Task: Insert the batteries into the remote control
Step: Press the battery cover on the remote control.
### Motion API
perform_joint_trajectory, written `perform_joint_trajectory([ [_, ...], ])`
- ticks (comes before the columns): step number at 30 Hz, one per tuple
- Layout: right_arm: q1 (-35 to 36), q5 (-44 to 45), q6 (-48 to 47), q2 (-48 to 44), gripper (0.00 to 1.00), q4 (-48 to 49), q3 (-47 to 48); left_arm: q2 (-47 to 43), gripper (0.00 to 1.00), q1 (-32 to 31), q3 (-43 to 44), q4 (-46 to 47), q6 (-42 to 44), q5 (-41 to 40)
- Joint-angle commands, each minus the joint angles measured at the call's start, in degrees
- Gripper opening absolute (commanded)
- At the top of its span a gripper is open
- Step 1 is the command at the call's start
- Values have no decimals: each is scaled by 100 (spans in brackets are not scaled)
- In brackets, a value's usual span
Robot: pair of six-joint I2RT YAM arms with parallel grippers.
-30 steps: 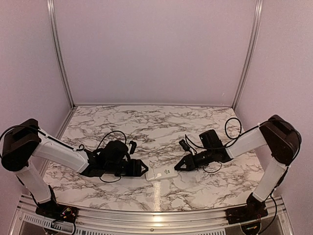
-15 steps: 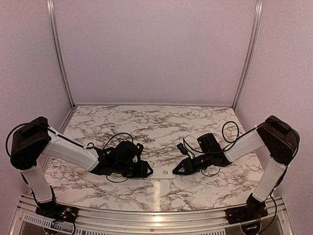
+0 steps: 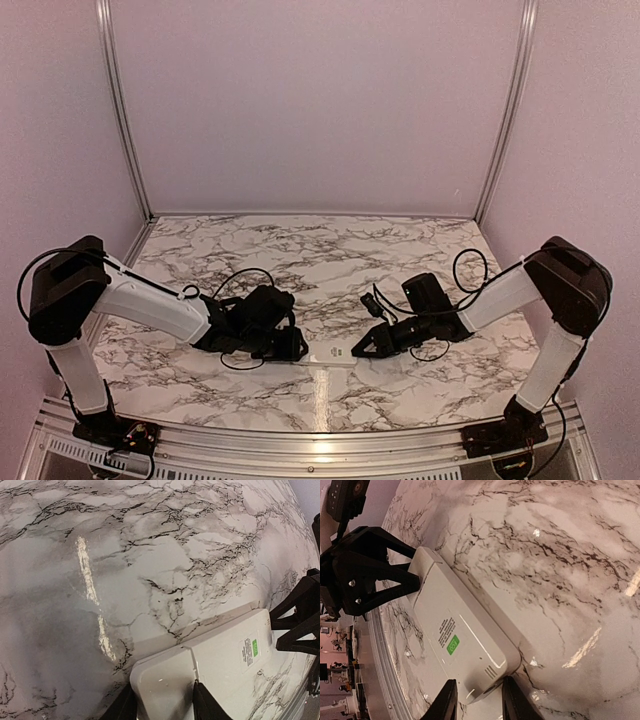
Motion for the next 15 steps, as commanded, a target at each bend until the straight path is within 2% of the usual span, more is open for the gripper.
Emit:
perform_joint_trajectory([
  [1,102,201,-48,214,29,-108,34,184,38,-26,25,-471,46,-90],
  [6,97,193,-44,214,29,-114,54,159,36,-26,-21,-436,51,-111],
  [15,101,86,-61,176,28,-122,98,217,48,-26,-31,-396,51,-55],
])
